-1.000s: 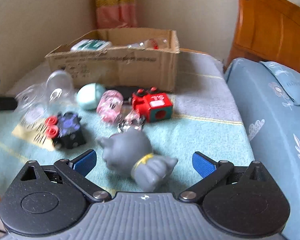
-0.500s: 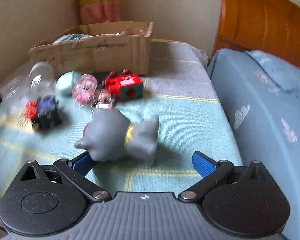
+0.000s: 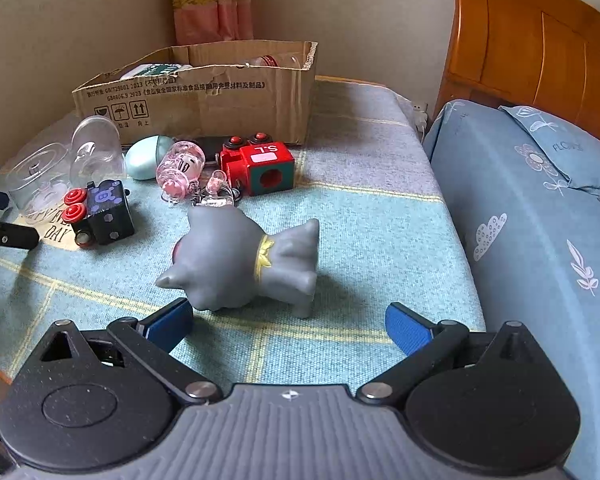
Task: Organize rigid objects
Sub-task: 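Withdraw both tools from the box back toward the remaining objects, then grasp the clear lidded container with left tool while right tool grasps the grey elephant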
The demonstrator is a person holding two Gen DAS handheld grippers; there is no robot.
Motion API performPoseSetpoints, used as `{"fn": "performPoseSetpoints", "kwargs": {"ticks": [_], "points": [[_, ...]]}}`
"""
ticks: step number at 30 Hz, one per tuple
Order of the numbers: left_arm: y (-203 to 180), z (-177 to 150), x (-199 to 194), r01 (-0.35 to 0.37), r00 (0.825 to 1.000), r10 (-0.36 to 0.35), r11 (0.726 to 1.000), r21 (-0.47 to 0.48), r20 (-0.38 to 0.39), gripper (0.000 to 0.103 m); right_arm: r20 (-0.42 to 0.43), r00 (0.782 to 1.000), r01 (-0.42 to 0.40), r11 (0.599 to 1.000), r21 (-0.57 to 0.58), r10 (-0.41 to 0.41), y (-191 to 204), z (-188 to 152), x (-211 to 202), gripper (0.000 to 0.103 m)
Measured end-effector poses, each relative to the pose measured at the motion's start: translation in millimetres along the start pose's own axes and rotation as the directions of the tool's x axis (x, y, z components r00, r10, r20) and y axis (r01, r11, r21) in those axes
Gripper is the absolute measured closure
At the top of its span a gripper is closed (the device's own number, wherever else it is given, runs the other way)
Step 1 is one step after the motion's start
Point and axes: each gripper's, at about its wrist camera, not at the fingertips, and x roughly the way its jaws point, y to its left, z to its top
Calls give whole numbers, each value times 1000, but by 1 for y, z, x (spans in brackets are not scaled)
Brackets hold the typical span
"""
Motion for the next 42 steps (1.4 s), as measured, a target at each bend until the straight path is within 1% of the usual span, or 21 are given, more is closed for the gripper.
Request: {"fn": "performPoseSetpoints", "kwargs": {"ticks": [1,7,11,14,15,17,22,25,30,33,36,37,41,42], "points": [[-1,1,2,-6,1000,6,1000,8,5,1,0,1000,1,1000,1,-1,0,0,0,0],[-1,13,11,11,1000,-11,999,33,15,1,1,1000,1,1000,2,-1,4,2,2,0],[-5,22,14,11,999,-14,997,82,35,4,5,1000,-2,1000,-1,2,9,3,4,0],[-6,26,14,25,999,-30,994,107,43,13,4,1000,-6,1000,-5,6,12,4,5,0],[-6,27,14,31,999,-36,993,111,40,19,3,1000,-6,1000,-5,6,13,5,6,0],[-4,30,15,33,999,-37,994,107,40,27,3,1000,-7,1000,-5,7,13,5,6,0],[-4,30,16,35,998,-40,994,104,42,27,-6,1000,-10,1000,-6,10,18,7,8,0],[-4,30,16,34,998,-38,995,95,41,27,-15,999,-43,998,-36,42,29,11,12,0],[-4,29,14,32,999,-35,995,92,38,27,-18,998,-67,996,-57,66,42,21,20,0],[-2,29,14,27,999,-30,996,90,35,27,-31,998,-64,996,-67,62,43,25,21,0],[0,29,13,16,999,-19,996,86,34,27,-35,996,-85,995,-57,84,39,27,15,0],[1,29,13,13,999,-16,996,83,35,27,-35,996,-87,995,-49,85,38,27,13,0],[2,30,15,12,999,-14,997,77,33,27,-34,998,-49,997,-52,47,36,32,10,0],[1,31,15,10,999,-13,997,80,33,27,-41,998,-52,998,-43,50,35,34,9,3]]}}
